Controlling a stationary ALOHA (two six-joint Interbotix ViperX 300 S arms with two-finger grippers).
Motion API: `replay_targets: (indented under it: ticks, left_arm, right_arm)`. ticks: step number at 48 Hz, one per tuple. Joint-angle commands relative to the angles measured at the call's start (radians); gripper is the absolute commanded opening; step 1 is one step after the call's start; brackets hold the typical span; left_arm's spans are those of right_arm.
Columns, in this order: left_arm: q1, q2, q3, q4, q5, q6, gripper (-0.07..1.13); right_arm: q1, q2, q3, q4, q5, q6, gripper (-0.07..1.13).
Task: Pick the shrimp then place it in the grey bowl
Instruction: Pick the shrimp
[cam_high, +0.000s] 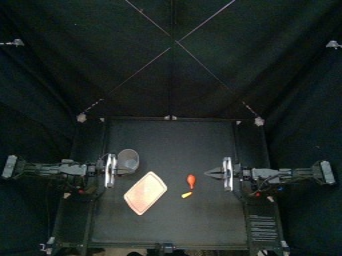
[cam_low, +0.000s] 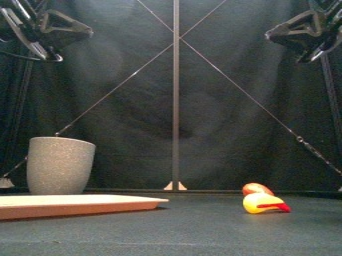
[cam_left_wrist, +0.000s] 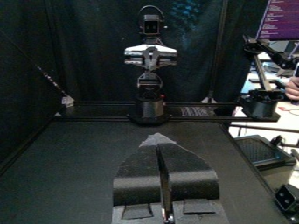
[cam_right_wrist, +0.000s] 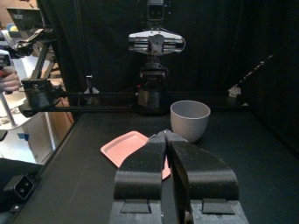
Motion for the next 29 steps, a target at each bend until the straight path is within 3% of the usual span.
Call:
replay_targets:
  ticks: [1, 11, 20, 26, 29]
  left_arm:
    - [0.0, 0.023, -0.012, -0.015, 0.021, -0.005, 0.11]
    - [0.0, 0.023, -0.018, -0.02, 0.06, -0.003, 0.09]
    - [0.0, 0.023, -0.012, -0.02, 0.06, -0.002, 0.09]
    - [0.0, 0.023, -0.011, -0.02, 0.061, -0.002, 0.1]
    - [0.002, 0.023, -0.011, -0.02, 0.06, -0.002, 0.1]
  right_arm:
    - [0.005, 0.035, -0.009, 0.003, 0.005, 0.006, 0.06]
    - [0.02, 0.164, -0.063, -0.002, 0.066, 0.026, 0.06]
    - [0.1, 0.301, -0.14, -0.003, 0.103, 0.026, 0.08]
    - [0.127, 0.37, -0.179, 0.002, 0.114, 0.028, 0.22]
    - [0.133, 0.402, -0.198, 0.003, 0.11, 0.028, 0.38]
